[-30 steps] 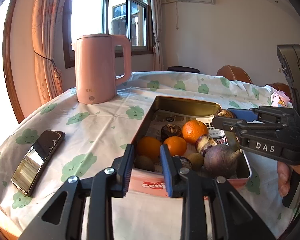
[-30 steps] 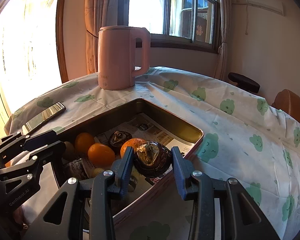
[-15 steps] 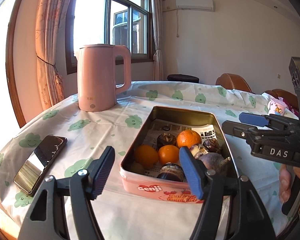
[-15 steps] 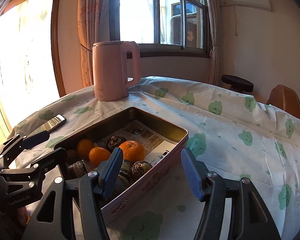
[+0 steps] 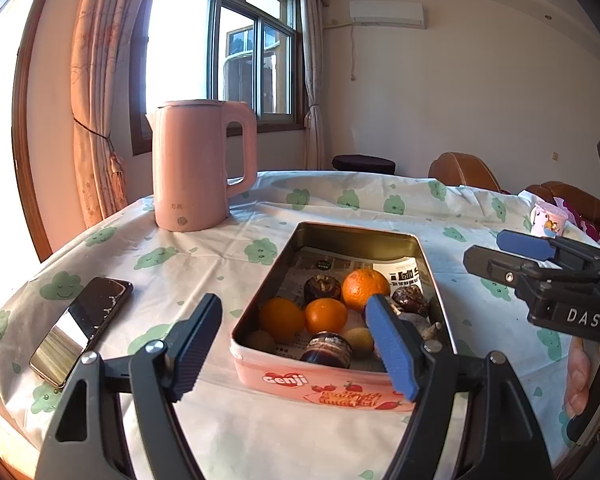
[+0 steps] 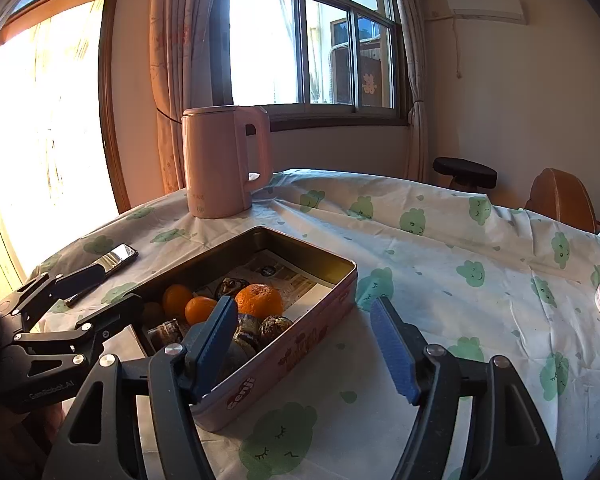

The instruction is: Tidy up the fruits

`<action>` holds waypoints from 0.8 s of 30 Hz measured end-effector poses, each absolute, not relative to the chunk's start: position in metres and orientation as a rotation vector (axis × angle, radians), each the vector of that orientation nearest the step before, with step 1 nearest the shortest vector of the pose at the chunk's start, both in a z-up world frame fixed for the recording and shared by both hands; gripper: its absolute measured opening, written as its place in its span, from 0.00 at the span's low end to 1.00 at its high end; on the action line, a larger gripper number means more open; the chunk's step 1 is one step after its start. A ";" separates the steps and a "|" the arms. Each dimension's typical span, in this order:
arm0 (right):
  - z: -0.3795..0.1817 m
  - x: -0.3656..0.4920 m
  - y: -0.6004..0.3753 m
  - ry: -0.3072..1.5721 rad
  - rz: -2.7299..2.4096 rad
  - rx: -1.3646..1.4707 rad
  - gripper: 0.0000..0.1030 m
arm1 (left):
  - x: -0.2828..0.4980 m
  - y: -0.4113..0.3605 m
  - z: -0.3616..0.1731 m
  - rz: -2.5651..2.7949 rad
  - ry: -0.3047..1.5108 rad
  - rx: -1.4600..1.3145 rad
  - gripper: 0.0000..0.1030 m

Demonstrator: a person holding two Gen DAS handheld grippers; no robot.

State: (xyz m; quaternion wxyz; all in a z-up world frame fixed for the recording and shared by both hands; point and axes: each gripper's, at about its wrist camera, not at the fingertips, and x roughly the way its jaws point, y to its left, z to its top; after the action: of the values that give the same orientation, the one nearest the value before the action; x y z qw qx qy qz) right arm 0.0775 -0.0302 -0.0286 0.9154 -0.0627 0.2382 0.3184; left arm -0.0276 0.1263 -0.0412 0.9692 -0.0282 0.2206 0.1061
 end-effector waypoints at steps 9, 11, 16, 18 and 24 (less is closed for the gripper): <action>-0.027 0.071 -0.040 0.482 0.650 -0.116 0.73 | -0.027 0.124 -0.039 0.210 0.444 -0.054 0.78; -0.027 0.071 -0.041 0.481 0.649 -0.113 0.73 | -0.026 0.123 -0.039 0.211 0.443 -0.054 0.78; -0.026 0.071 -0.042 0.480 0.650 -0.112 0.73 | -0.026 0.123 -0.038 0.210 0.442 -0.054 0.78; -0.025 0.069 -0.042 0.478 0.652 -0.112 0.73 | -0.027 0.123 -0.038 0.212 0.439 -0.053 0.78; -0.023 0.067 -0.038 0.470 0.656 -0.122 0.73 | -0.027 0.123 -0.037 0.213 0.437 -0.054 0.78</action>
State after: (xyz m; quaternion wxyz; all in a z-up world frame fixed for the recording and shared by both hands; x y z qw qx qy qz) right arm 0.0666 -0.0385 -0.0233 0.9180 -0.0593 0.2283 0.3189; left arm -0.0271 0.1226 -0.0369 0.9702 -0.0268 0.2166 0.1057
